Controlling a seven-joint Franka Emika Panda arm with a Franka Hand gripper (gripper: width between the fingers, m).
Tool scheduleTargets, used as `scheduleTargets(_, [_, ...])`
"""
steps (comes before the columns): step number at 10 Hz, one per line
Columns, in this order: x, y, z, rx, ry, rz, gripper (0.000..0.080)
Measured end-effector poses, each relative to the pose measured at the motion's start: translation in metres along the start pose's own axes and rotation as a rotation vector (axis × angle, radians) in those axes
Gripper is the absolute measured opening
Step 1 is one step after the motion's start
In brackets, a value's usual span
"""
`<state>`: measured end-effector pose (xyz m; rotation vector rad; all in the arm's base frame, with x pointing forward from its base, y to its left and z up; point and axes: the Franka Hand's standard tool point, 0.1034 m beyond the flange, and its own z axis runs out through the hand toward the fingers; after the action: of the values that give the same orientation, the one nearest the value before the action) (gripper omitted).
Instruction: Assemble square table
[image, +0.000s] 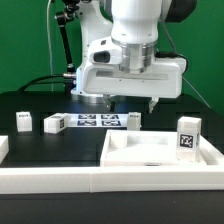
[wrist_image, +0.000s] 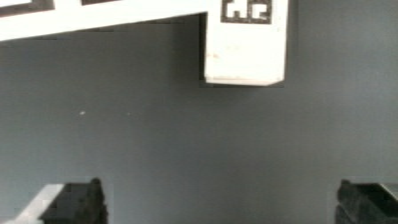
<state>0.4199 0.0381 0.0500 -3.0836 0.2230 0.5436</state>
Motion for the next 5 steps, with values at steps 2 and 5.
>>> scheduleTargets(2, [-0.003, 0.0, 0.002, -0.013, -0.158, 0.005, 0.0649])
scheduleTargets(5, [-0.004, -0.009, -0.008, 0.038, -0.335, -0.154, 0.0649])
